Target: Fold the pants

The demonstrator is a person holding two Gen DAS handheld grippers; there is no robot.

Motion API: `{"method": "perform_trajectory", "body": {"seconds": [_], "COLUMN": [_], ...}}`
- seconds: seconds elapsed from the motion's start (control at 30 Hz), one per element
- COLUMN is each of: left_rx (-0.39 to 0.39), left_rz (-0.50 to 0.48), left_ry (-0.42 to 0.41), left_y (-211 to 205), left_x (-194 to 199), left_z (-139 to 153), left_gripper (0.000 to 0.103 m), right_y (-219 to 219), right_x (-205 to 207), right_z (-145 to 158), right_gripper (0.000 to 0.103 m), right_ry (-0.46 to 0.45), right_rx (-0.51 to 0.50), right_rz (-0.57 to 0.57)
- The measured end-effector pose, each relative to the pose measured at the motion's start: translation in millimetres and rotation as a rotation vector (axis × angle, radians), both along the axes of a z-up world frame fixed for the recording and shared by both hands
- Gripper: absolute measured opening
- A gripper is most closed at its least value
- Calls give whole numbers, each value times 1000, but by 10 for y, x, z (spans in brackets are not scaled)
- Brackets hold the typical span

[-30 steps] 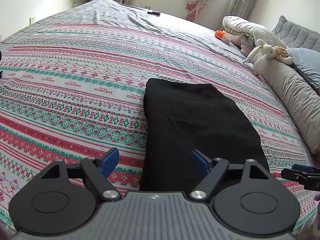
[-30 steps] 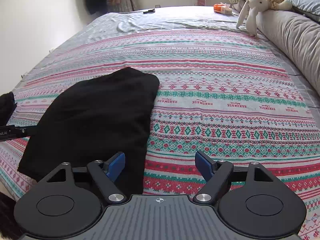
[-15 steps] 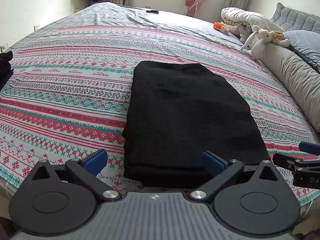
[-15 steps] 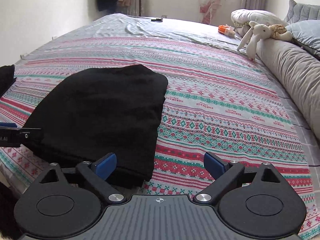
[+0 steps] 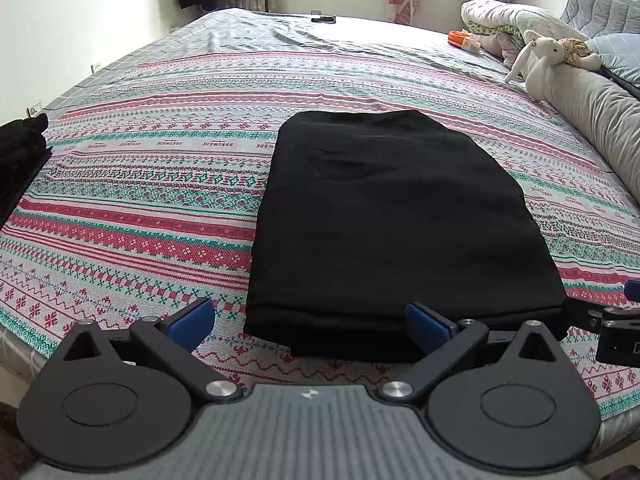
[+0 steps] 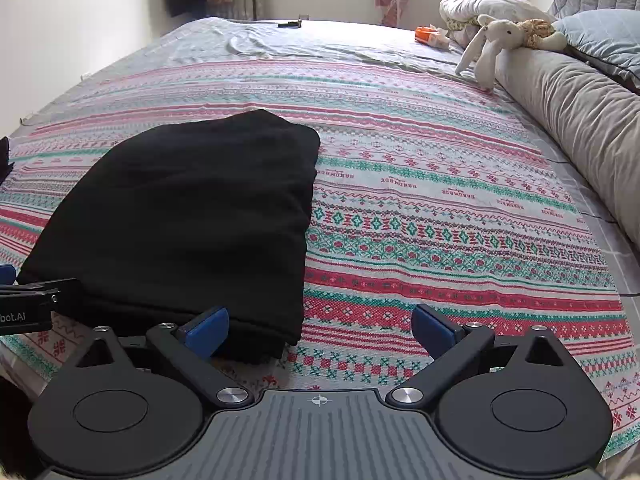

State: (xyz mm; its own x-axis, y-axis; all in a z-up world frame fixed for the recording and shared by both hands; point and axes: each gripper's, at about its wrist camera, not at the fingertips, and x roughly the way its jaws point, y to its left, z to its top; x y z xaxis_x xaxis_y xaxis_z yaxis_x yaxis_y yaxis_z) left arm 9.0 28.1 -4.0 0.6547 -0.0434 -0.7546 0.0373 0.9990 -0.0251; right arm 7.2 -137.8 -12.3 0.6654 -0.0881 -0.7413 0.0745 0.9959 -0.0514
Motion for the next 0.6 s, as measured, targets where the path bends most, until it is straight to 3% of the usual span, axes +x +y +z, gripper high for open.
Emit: {"method": "perform_trajectory", "body": {"seconds": [0.6], "left_rx": [56], "left_rz": [-25], "left_ry": [0], "left_y": [-110], "left_x": [-29], "left_z": [-34], "left_gripper": [103], "right_y": [60], "right_x": [9], "right_z": [-62], "right_gripper": [99], "right_ry": [22], "right_rx": [-10], "right_rz": [-8]}}
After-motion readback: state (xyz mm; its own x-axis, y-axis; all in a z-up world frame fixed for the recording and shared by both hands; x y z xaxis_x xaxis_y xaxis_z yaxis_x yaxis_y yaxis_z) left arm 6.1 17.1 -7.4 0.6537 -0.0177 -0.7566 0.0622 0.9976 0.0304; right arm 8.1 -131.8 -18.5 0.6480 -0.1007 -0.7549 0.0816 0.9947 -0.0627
